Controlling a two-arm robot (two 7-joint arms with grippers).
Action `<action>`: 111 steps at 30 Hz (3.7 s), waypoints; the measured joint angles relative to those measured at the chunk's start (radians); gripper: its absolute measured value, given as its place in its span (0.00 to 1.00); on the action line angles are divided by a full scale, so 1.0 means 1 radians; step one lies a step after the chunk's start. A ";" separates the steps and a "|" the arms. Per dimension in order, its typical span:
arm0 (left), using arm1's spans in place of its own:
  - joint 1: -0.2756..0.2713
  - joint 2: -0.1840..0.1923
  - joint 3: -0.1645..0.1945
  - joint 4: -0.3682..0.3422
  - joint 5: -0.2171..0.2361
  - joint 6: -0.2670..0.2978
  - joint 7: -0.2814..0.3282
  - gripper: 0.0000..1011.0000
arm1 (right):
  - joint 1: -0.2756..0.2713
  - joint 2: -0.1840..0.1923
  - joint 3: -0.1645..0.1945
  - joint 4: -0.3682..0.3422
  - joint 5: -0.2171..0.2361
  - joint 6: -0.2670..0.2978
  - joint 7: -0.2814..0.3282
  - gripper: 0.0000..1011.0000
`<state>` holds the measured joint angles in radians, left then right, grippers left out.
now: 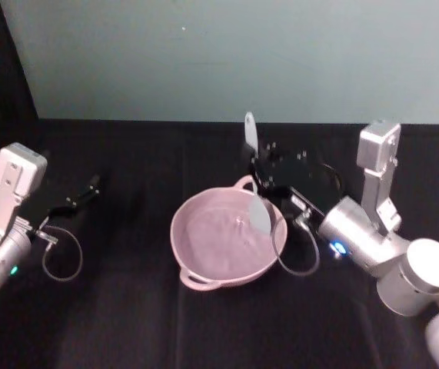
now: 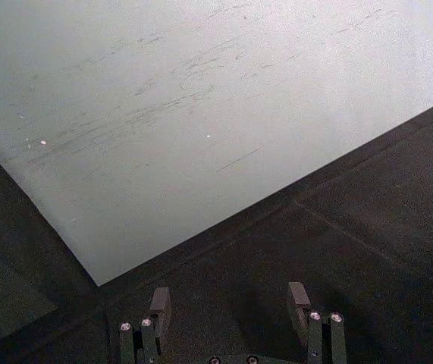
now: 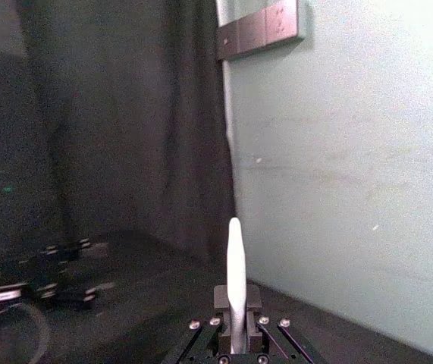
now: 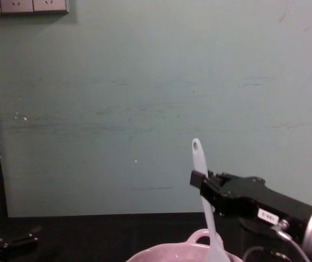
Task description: Use the one hand to pick up the spoon and stir the clear water in the bowl.
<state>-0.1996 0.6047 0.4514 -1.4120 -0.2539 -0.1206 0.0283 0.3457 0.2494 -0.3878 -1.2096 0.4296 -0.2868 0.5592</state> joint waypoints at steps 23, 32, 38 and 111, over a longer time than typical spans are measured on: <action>0.000 0.000 0.000 0.000 0.000 0.000 0.000 1.00 | 0.032 -0.046 -0.096 0.013 0.106 0.119 0.069 0.12; 0.000 0.000 0.000 0.000 0.000 0.000 0.000 1.00 | 0.124 -0.100 -0.067 0.172 0.079 0.025 0.027 0.12; 0.000 0.000 0.000 0.000 0.000 0.000 0.000 1.00 | 0.134 -0.083 -0.037 0.193 0.047 -0.008 0.007 0.12; 0.000 0.000 0.000 0.000 0.000 0.000 0.000 1.00 | -0.037 0.219 -0.071 -0.304 0.220 0.357 -0.004 0.12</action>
<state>-0.1995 0.6047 0.4514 -1.4120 -0.2539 -0.1205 0.0283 0.3087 0.4686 -0.4592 -1.5136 0.6495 0.0706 0.5550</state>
